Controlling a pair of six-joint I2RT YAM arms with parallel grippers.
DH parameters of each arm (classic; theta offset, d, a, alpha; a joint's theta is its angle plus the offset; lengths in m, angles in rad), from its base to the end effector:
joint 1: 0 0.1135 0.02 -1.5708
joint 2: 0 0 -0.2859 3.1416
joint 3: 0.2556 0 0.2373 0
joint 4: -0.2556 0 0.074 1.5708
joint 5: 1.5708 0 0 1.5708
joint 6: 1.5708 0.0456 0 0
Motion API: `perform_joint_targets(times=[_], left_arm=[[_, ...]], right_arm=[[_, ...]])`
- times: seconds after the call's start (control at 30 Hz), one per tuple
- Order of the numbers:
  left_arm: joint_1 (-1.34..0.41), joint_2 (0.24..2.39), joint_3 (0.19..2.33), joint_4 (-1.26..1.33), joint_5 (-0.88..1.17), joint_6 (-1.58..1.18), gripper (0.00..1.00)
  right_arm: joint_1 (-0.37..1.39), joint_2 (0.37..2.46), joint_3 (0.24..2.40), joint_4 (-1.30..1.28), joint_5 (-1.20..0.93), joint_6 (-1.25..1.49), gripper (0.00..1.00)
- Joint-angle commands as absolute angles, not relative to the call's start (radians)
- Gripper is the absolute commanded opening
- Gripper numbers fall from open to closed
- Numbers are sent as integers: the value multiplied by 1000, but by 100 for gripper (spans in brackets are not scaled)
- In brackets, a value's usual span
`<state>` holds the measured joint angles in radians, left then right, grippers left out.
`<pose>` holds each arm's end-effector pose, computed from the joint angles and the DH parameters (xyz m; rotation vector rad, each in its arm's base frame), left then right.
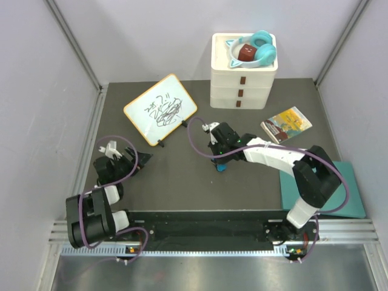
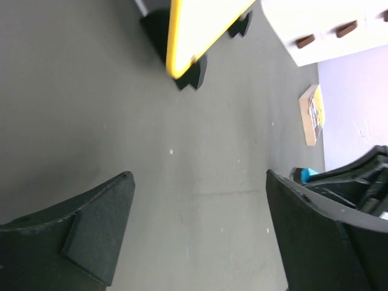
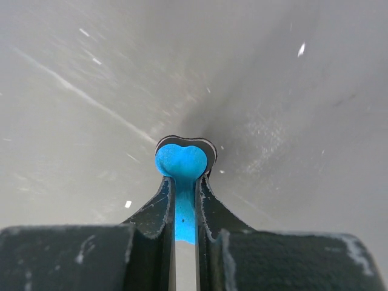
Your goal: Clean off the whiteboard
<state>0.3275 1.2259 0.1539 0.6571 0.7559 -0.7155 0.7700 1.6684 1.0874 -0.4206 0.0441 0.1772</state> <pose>0.1842 0.0296 0.1664 -0.5294 1.9271 -0.9970 0.2434 0.2333 0.2215 -0.7433 2.4914 0.2959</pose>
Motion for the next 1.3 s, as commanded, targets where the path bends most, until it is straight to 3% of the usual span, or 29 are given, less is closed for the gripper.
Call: perform_joint_targets(times=[0.0,0.2,0.43,0.63,0.83,1.07,1.27], left_arm=[[336,1299,179,887,776,-733,87],[334,1482,205,1087,768,-820,68],[333,1809,268,1454,801,-997,65],[327,1965,302,1650,770,-1124,64],[301,1957,368,1530,752,-1083,66],[250,1951,454,1350,739,-1016,52],[218,1919,500,1221,712,-936,47]], right_arm=[[779,1594,1135,-336,9,169,0],[778,1551,1126,-201,-81,189,0],[778,1540,1143,-140,-140,229,0],[778,1532,1158,-121,-155,241,0],[778,1546,1178,-113,-163,250,0],[779,1559,1187,-91,-178,273,0],[778,1563,1192,-91,-176,278,0]])
